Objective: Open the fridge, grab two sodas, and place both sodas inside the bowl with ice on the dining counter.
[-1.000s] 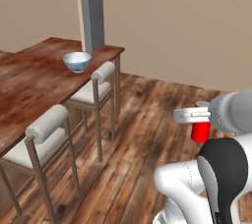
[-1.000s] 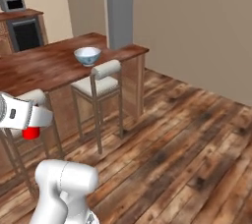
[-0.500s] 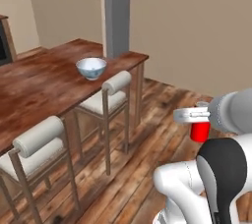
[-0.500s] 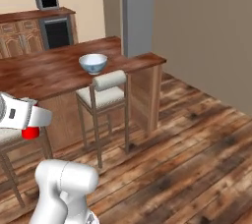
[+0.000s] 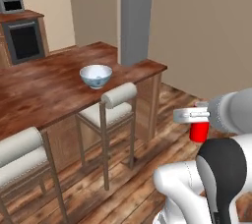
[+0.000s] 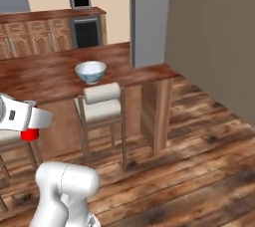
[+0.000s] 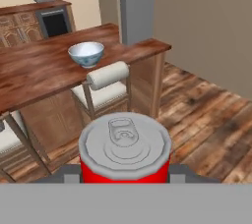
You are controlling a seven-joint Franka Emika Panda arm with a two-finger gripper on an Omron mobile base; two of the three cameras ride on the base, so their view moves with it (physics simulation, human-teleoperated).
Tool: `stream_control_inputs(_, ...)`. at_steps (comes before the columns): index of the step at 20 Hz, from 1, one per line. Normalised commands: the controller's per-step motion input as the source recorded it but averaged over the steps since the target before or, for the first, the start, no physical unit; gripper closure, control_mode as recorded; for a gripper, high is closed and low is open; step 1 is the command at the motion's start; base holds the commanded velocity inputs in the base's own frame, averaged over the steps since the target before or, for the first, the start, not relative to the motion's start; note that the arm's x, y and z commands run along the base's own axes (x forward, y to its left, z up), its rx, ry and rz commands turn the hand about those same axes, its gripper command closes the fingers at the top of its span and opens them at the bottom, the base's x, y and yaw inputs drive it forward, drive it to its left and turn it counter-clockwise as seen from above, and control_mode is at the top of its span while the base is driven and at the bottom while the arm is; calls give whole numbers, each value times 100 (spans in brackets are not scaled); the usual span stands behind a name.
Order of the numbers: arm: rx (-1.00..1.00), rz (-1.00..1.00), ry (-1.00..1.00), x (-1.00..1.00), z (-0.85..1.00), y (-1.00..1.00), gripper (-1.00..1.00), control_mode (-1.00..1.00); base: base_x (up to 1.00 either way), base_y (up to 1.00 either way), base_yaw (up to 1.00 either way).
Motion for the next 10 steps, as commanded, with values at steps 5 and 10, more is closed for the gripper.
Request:
stream_control_inputs(5, 0, 0, 0, 0, 0, 0, 100, 100, 89, -46, 42)
stream_control_inputs(10, 0, 0, 0, 0, 0, 0, 100, 100, 85, -34, 48)
